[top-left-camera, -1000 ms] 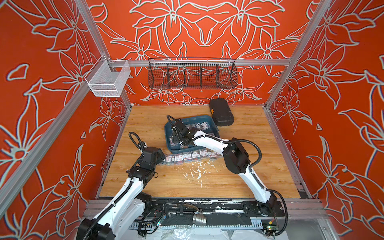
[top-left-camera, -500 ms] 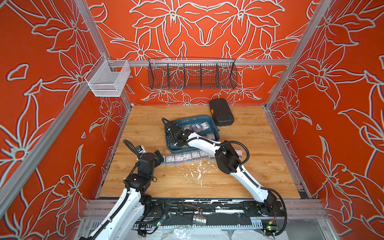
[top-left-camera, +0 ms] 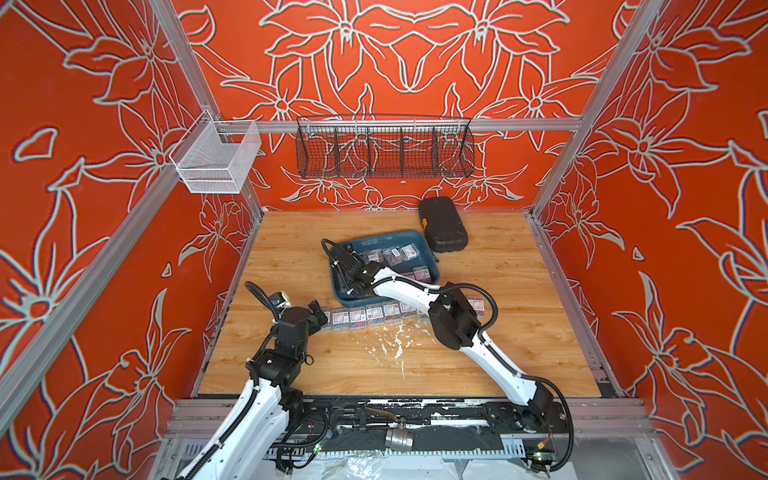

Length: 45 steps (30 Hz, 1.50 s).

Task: Take the paper clips out of the storage box
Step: Pick up the boxed paper clips from the storage box.

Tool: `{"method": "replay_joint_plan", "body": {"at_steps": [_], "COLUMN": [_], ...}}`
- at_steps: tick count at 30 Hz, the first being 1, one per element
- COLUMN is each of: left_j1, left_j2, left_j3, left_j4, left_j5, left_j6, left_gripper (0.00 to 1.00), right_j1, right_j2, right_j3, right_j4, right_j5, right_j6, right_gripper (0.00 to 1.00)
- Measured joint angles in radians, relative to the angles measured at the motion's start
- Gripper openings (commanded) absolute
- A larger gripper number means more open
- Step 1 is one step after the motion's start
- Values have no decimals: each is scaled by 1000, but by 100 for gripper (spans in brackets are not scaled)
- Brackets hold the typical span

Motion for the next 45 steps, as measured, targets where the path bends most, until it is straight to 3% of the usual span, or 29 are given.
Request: {"method": "replay_joint_plan", "body": {"at_steps": [5, 12, 32, 45], "left_j1": [0, 0, 0, 0], "left_j2": [0, 3, 35, 35], "left_j3": [0, 0, 0, 0], "left_j4": [2, 3, 10, 10], "left_j5": [0, 2, 3, 3], "left_j6": [0, 0, 3, 3], "left_gripper": [97, 97, 97, 97], "right_j1": [0, 0, 0, -7], "right_j2": [14, 20, -370, -387], "right_j3": [31, 41, -380, -414], "right_j4": [-22, -26, 68, 92], "right_j5": [0, -1, -12, -6], "right_j6": [-5, -6, -28, -30], "right_gripper": [56, 45, 40, 35]}}
